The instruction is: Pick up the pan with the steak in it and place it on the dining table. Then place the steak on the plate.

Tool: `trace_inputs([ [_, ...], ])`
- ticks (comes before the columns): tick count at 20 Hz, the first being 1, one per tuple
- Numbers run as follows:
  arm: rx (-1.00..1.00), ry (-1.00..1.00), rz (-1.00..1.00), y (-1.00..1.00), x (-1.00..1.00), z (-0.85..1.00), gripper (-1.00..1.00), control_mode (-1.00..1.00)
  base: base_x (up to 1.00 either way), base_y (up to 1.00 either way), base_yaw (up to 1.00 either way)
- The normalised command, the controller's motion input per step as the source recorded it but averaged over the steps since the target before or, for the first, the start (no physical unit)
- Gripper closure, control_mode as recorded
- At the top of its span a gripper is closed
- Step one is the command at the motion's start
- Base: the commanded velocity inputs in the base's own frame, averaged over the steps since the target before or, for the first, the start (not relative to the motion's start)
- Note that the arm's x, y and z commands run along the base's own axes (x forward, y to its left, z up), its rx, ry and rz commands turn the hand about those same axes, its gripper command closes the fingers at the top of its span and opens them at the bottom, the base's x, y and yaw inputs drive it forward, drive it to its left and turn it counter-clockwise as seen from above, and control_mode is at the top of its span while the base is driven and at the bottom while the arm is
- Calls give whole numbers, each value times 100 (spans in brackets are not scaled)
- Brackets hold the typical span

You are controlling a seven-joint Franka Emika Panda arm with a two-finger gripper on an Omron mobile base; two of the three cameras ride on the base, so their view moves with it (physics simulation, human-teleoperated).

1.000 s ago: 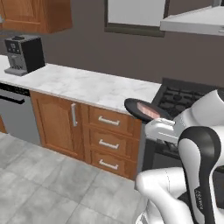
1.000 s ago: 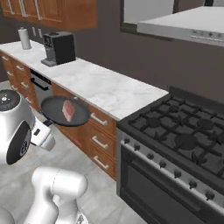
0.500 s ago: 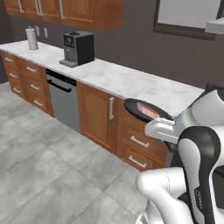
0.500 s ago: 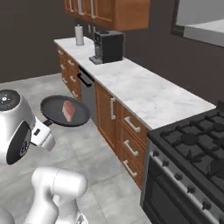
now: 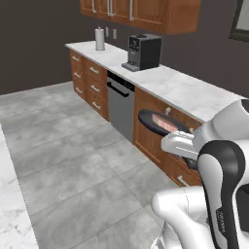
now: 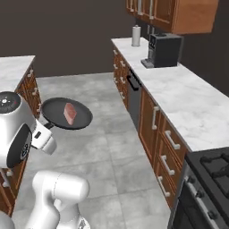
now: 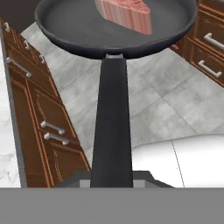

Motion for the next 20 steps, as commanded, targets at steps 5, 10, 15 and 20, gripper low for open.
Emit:
trace_inputs([
  [5,0,0,0,0,0,0,100,100,-11,0,50],
  [10,0,0,0,0,0,0,100,100,-15,-2,49],
  [15,0,0,0,0,0,0,100,100,-21,-8,47],
  [20,0,0,0,0,0,0,100,100,-29,-17,44],
])
